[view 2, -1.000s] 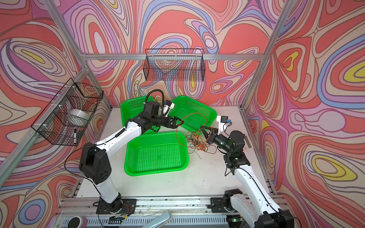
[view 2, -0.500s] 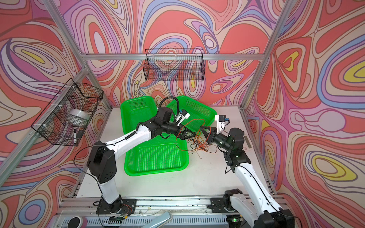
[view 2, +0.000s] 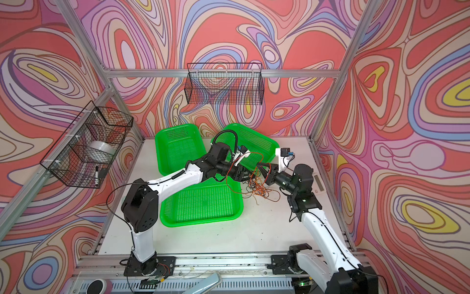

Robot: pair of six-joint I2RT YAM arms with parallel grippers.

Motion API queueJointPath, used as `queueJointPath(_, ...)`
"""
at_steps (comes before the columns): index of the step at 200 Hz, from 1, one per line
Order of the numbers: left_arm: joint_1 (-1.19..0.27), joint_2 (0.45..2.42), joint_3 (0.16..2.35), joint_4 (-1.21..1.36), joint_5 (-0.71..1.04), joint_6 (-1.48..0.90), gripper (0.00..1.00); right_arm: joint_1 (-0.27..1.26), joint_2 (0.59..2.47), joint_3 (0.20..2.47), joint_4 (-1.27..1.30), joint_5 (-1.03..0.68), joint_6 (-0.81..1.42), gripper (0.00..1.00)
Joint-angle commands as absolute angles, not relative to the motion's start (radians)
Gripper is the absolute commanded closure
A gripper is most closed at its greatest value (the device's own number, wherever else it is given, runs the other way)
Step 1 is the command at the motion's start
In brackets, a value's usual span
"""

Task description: Untangle the cables

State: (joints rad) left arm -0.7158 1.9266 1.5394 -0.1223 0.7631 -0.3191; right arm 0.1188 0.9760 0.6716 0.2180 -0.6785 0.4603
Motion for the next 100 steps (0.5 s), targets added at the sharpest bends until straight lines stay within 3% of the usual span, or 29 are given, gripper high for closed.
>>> queueJointPath(1,-0.732,1.954,1.567,-0.065,0.745,-0.33,0.66,0.114,0.98,0.695,0.264,-0.69,0.445,1.0)
queueJointPath(40,-0.751,1.965,1.575,-0.059,0.668,-0.317,1.0,0.115,0.966,0.695,0.247,-0.675,0.433,1.0)
queueJointPath(100,-0.755,2.023,1.663,-0.229,0.393,-0.289,1.0,0.115,0.87,0.795,0.059,-0.503,0.355,1.0)
